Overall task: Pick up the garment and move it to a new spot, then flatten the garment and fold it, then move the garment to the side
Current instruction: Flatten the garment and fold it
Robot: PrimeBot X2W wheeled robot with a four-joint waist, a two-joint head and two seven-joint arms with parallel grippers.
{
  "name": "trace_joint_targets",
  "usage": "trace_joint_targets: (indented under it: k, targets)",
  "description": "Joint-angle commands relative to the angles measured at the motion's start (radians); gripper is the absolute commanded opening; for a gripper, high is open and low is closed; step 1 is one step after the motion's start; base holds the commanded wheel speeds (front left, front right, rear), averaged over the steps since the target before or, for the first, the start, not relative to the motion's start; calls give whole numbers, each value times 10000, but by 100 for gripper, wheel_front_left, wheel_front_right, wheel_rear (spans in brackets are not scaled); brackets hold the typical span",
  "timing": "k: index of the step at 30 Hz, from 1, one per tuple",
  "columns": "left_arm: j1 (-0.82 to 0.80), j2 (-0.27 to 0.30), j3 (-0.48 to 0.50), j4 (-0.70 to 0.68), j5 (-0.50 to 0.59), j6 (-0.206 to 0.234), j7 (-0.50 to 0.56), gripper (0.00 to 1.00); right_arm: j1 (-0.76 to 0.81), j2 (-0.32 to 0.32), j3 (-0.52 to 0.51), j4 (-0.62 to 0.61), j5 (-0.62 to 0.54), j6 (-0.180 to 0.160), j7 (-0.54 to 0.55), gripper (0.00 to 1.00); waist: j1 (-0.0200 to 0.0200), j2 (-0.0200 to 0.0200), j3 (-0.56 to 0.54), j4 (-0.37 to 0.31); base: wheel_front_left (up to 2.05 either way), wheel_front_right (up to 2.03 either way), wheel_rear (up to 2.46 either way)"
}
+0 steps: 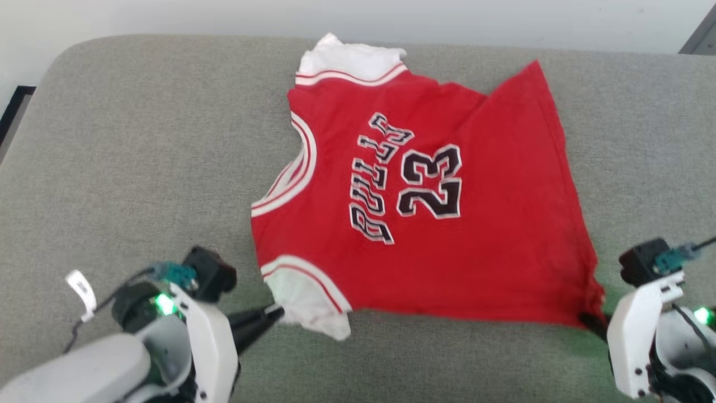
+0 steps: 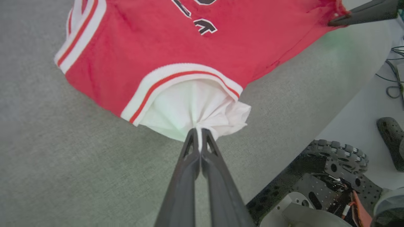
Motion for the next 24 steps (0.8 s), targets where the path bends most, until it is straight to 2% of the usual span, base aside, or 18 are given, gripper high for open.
trace_joint_targets:
  k: [1, 9, 14, 18, 24]
  targets:
    - [198, -24, 12, -61, 72, 86, 33, 0, 165, 66, -135, -128, 10, -25, 165, 0, 0, -1, 19, -21, 0, 0, 0]
    - [1262, -358, 7, -308, -134, 246, 634, 0, 1529, 495, -746, -793, 163, -25, 1165, 0, 0, -1, 227, -30, 0, 0, 0]
    - [1612, -451, 31, -374, -317, 380, 850, 0, 1718, 565, -846, -998, 213, -25, 1180, 0, 0, -1, 359, -61, 0, 0, 0]
    - [1367, -244, 196, -516, -287, 505, 847, 0, 1660, 625, -997, -1313, 330, -23, 1135, 0, 0, -1, 438, -90, 0, 0, 0]
    - [595, 493, 605, -1122, 105, 681, 1104, 0, 1301, 653, -1378, -2029, 383, -23, 983, 0, 0, -1, 585, -135, 0, 0, 0]
